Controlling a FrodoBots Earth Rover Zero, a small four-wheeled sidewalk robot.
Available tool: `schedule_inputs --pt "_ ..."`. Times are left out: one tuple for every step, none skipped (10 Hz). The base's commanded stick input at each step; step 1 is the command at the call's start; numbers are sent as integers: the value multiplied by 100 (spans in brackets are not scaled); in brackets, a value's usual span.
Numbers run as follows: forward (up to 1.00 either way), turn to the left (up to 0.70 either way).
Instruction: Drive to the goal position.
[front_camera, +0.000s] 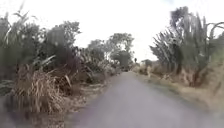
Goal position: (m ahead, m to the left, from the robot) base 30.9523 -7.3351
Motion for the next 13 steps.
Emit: schedule_inputs --pt "100 -40" --pt "100 -37" --pt "100 -8" --pt "100 0" --pt "100 0" --pt "100 -14" --pt "100 -29" --pt "100 -40" --pt "100 -40" --pt "100 -38" --pt "100 0" --pt "100 0" --pt "100 0"
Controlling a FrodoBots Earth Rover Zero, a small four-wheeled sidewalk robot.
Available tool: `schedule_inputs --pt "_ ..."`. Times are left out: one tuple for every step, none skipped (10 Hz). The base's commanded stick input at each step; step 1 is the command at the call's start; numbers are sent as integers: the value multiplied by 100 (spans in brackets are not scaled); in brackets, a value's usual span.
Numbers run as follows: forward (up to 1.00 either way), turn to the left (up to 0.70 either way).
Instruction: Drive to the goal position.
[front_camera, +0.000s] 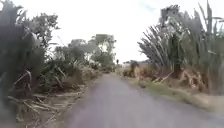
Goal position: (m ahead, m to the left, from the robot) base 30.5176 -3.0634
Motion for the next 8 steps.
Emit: schedule_inputs --pt "100 0" --pt "100 0" --pt "100 0" --pt "100 0" --pt "100 0" --pt "100 0" --pt "100 0" --pt "100 0"
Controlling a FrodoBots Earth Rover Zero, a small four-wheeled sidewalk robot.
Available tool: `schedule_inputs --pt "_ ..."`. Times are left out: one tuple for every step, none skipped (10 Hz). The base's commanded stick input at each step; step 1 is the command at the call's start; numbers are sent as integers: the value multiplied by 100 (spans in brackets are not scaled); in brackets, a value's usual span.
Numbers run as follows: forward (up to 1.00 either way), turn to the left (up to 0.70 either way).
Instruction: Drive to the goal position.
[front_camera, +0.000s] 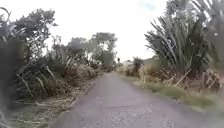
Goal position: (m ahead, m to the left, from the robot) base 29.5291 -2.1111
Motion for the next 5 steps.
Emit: schedule_inputs --pt "100 0" --pt "100 0" --pt "100 0" --pt "100 0" --pt "100 0"
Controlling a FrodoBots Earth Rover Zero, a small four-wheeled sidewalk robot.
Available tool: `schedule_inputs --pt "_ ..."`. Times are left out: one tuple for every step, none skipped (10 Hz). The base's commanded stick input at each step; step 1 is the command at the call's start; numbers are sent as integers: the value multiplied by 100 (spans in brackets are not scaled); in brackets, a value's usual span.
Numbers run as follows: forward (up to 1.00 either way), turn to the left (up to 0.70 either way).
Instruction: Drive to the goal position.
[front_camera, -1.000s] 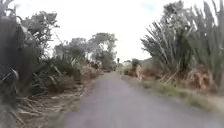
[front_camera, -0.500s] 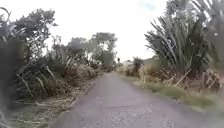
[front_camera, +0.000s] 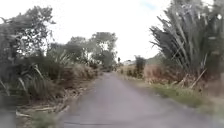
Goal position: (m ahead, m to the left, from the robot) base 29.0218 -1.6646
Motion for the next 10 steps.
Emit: schedule_inputs --pt "100 0" --pt "100 0" --pt "100 0" --pt "100 0" --pt "100 0" --pt "100 0" --pt "100 0" --pt "100 0" --pt "100 0" --pt "100 0"
